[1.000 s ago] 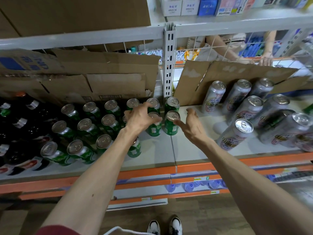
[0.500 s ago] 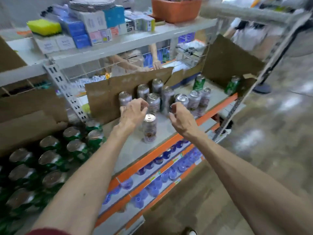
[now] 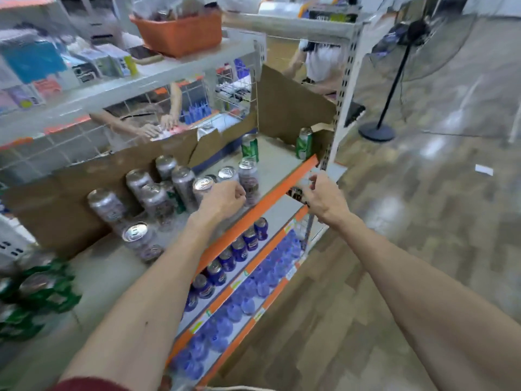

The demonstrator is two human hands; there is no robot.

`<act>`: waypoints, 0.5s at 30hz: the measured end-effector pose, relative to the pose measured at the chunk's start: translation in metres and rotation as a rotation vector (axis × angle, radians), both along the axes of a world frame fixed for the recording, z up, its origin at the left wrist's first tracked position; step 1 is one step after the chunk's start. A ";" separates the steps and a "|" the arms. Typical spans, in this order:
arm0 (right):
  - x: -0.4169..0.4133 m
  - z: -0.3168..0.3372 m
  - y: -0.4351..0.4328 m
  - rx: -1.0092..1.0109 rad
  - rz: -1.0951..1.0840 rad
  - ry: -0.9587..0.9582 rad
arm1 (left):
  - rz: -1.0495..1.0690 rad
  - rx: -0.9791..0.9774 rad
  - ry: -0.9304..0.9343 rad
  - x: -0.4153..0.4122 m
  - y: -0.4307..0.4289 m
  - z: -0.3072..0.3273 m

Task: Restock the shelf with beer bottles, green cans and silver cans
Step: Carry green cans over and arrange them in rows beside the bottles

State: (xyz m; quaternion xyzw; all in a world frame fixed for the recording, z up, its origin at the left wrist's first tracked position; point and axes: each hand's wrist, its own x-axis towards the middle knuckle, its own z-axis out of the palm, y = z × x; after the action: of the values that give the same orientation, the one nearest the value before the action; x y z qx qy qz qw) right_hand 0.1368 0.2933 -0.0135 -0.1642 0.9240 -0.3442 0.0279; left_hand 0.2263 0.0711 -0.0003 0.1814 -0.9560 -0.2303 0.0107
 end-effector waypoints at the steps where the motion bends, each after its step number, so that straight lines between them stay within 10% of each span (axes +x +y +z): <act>1: -0.008 0.000 0.006 -0.003 -0.001 -0.009 | -0.004 0.000 -0.004 -0.008 0.007 0.001; 15: -0.130 -0.018 -0.044 0.067 0.171 -0.022 | 0.042 0.088 0.120 -0.136 -0.006 0.005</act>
State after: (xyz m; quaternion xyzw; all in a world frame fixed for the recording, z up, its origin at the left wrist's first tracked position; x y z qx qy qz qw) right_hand 0.0067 0.2494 -0.0312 -0.2375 0.9173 -0.3113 0.0729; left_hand 0.0907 0.0646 0.0049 0.1878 -0.9386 -0.2821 0.0648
